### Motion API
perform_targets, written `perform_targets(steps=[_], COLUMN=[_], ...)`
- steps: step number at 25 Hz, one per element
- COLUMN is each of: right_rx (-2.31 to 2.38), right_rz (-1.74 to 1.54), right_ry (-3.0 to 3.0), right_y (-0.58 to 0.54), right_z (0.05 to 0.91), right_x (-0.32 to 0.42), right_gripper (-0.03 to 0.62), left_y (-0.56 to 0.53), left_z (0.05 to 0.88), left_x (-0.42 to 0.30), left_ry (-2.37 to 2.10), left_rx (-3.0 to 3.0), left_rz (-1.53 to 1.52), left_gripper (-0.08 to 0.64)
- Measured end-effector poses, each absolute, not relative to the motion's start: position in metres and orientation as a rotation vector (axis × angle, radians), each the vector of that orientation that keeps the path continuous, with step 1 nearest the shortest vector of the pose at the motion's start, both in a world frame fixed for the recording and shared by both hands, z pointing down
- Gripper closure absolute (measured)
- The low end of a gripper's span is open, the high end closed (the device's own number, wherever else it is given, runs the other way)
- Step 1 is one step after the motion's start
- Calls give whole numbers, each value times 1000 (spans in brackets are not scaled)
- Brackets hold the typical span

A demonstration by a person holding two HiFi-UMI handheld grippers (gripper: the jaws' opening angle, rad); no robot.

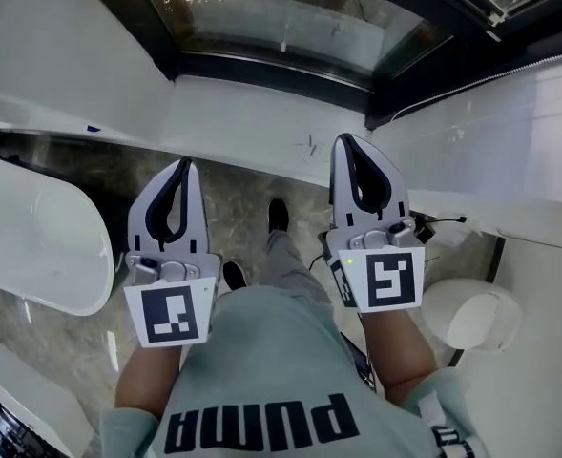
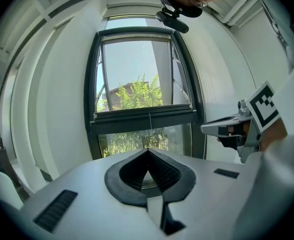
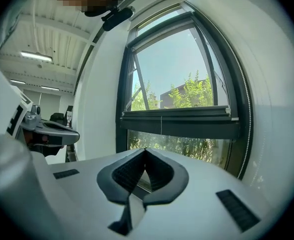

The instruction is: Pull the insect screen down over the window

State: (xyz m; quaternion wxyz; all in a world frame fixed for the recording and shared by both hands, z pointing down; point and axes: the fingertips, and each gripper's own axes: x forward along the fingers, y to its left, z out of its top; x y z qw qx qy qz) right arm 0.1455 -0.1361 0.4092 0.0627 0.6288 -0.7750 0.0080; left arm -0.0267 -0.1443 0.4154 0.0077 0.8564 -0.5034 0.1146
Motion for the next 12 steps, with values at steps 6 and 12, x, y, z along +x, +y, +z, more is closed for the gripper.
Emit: perform_targets(steps=[6,12], right_rx=[1921,1914], right_rz=[26,33], right_ry=[-2349,-2365], right_y=[-45,31], right_z=[404,392], right_x=[79,23], right_gripper=[585,585], left_y=[-63,4], left_z=[412,407], left_x=[-89,-136], left_ry=[-1556,-1534], left_rx=[2699,2696], left_rz=[322,271], left_gripper=[548,548])
